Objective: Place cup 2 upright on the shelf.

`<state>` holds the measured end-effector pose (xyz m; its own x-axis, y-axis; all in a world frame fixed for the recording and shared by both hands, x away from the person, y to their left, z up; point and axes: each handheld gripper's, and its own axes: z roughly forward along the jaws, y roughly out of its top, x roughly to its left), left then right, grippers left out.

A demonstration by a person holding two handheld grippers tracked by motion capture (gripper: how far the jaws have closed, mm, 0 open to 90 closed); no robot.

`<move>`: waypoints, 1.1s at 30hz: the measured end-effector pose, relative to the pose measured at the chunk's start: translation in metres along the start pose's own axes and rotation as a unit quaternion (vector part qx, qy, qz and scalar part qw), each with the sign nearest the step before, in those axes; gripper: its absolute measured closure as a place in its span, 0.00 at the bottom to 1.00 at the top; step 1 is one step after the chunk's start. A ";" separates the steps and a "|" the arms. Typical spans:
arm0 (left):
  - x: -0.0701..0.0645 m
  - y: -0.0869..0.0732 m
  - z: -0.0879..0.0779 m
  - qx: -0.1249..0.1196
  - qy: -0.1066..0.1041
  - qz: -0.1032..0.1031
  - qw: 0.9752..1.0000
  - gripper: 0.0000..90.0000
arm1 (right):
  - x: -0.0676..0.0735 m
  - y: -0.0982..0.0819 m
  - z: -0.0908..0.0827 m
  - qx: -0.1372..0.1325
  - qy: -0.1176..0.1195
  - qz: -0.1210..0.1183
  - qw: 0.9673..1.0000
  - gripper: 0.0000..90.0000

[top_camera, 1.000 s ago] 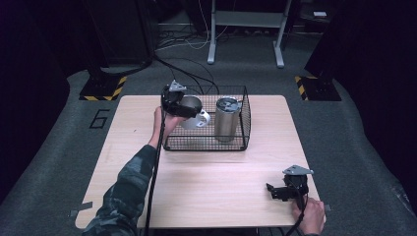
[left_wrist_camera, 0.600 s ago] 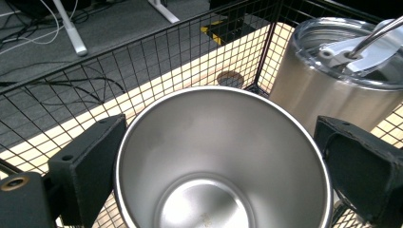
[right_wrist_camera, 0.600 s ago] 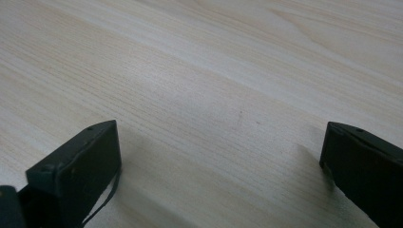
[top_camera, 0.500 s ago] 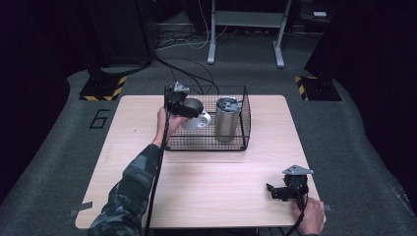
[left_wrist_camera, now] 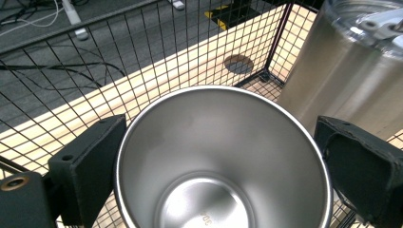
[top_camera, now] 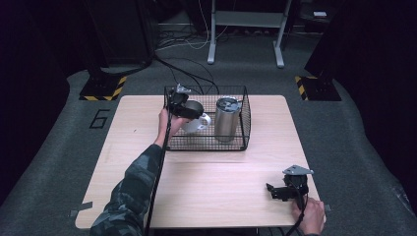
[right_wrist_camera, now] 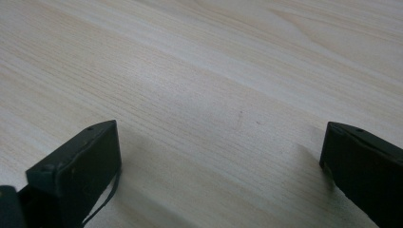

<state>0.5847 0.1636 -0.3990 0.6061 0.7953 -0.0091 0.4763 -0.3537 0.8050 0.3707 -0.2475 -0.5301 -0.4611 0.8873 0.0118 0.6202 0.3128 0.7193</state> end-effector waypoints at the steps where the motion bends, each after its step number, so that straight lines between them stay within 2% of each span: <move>1: 0.000 0.000 0.001 -0.001 0.001 0.000 1.000 0.07 | 0.000 0.000 0.000 0.000 0.000 0.000 1.000 0.00; 14: -0.002 -0.002 0.013 0.017 -0.003 -0.007 1.000 0.07 | 0.000 0.000 0.000 0.000 0.000 0.000 1.000 0.00; 18: -0.002 -0.002 0.015 0.028 -0.004 0.000 1.000 0.07 | 0.000 0.000 0.000 0.000 0.000 0.000 1.000 0.00; 20: -0.003 -0.002 0.017 0.026 -0.004 -0.006 1.000 0.07 | 0.000 0.000 0.000 0.000 0.000 0.000 1.000 0.00; 27: -0.004 -0.001 0.020 0.036 -0.006 0.001 0.999 0.07 | 0.000 0.000 0.000 0.000 0.000 0.000 1.000 0.00; 33: -0.002 -0.003 0.025 0.054 -0.009 -0.003 0.999 0.07 | 0.000 0.000 0.000 0.000 0.000 0.000 1.000 0.00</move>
<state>0.5977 0.1513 -0.4164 0.6144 0.7886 -0.0247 0.5447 -0.4013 0.7364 0.3707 -0.2475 -0.5301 -0.4613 0.8872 0.0116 0.6204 0.3132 0.7190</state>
